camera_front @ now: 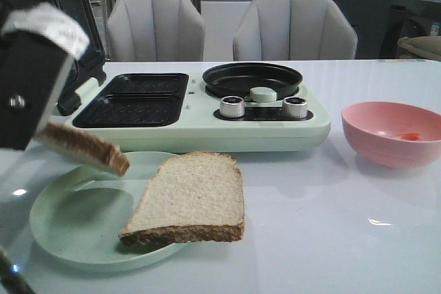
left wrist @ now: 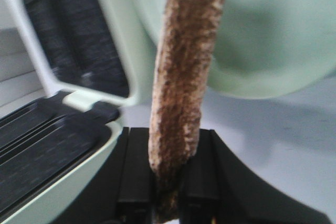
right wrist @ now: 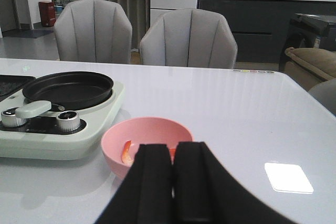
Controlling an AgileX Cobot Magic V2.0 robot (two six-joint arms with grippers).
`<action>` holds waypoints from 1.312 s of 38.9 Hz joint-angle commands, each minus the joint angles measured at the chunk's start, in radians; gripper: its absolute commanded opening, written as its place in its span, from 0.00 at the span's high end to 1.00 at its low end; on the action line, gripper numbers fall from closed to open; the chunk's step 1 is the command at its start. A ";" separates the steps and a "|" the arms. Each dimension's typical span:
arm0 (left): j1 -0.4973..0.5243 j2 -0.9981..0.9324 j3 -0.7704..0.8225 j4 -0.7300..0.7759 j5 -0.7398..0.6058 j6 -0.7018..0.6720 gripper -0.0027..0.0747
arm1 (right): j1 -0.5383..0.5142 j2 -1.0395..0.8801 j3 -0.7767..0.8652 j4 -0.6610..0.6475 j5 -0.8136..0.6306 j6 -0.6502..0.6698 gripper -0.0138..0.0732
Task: Make breakfast with bread and shrimp
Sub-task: 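Lift the bread slice with the left gripper over the sandwich maker plate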
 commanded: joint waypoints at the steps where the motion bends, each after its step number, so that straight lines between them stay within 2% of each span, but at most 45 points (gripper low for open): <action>1: -0.007 -0.063 -0.091 0.038 0.041 -0.006 0.82 | -0.005 -0.019 -0.004 -0.010 -0.078 -0.002 0.67; 8: 0.053 -0.060 -0.206 0.139 -0.013 -0.006 0.82 | -0.005 -0.019 -0.004 -0.010 -0.078 -0.002 0.67; 19: 0.283 0.061 -0.336 0.241 -0.296 -0.006 0.82 | -0.005 -0.019 -0.004 -0.010 -0.078 -0.002 0.67; 31: 0.447 0.294 -0.507 0.243 -0.525 -0.008 0.82 | -0.005 -0.019 -0.004 -0.010 -0.078 -0.002 0.67; 37: 0.485 0.418 -0.617 0.239 -0.546 -0.022 0.82 | -0.005 -0.019 -0.004 -0.010 -0.078 -0.002 0.67; 43: 0.517 0.536 -0.732 0.239 -0.551 -0.101 0.82 | -0.005 -0.019 -0.004 -0.010 -0.078 -0.002 0.67; 51: 0.536 0.645 -0.806 0.241 -0.551 -0.136 0.82 | -0.005 -0.019 -0.004 -0.010 -0.078 -0.002 0.67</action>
